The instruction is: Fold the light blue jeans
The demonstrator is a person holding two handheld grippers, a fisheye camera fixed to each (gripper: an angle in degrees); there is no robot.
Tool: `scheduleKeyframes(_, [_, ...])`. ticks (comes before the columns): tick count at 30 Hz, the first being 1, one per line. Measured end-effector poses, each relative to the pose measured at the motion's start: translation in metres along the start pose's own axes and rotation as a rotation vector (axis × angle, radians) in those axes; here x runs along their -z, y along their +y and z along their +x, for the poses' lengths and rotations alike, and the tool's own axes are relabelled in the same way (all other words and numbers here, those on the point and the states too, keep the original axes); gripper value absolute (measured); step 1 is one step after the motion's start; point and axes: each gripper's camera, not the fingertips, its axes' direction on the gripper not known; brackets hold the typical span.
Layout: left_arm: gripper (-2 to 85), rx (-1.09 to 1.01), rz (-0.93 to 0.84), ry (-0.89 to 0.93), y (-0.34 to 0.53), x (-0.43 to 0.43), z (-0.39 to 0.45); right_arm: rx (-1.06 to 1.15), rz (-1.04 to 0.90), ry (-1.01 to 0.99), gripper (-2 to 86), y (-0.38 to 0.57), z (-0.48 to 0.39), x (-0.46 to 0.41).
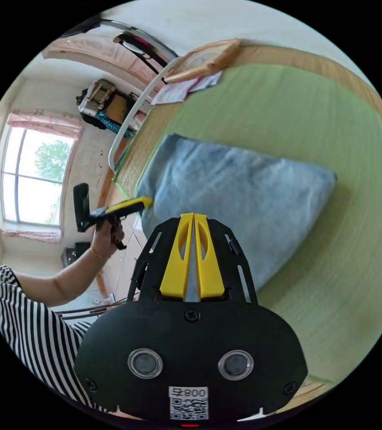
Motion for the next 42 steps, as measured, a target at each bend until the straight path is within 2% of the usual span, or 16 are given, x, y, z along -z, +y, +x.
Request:
scheduleKeyframes(4, [0.0,-0.032,0.04,-0.031,0.0,0.002,0.011,-0.077,0.018,-0.054,0.0,0.056,0.018,0.014])
scheduleKeyframes(10, [0.1,0.052,0.164,-0.144,-0.003,0.008,0.003,-0.006,-0.168,-0.146,0.0,0.096,0.0,-0.024])
scheduleKeyframes(12, [0.1,0.089,0.121,-0.189,-0.008,-0.003,-0.005,0.061,-0.271,-0.055,0.0,0.101,-0.016,-0.049])
scheduleKeyframes(14, [0.1,0.145,0.03,-0.164,-0.011,-0.028,-0.018,0.055,-0.292,0.041,0.0,0.103,-0.013,-0.058])
scheduleKeyframes(19, [0.1,0.143,0.001,-0.13,-0.008,-0.044,-0.016,0.002,-0.238,0.022,-0.1,0.109,0.015,-0.033])
scheduleKeyframes(24, [0.0,0.093,-0.056,-0.112,0.002,-0.067,-0.004,-0.086,-0.185,0.094,0.0,0.124,0.055,0.0])
scheduleKeyframes(31, [0.0,0.048,-0.181,0.037,0.023,-0.109,0.024,-0.166,-0.154,0.196,0.1,0.136,0.118,0.044])
scheduleKeyframes(36, [0.0,0.03,-0.231,0.19,0.04,-0.158,0.071,-0.298,-0.056,0.351,0.1,0.146,0.182,0.122])
scheduleKeyframes(39, [0.0,-0.091,-0.348,0.424,0.045,-0.206,0.122,-0.296,0.047,0.338,0.1,0.17,0.188,0.162])
scheduleKeyframes(42, [0.0,-0.251,-0.39,0.456,0.049,-0.229,0.173,-0.272,0.096,0.297,0.1,0.206,0.183,0.179])
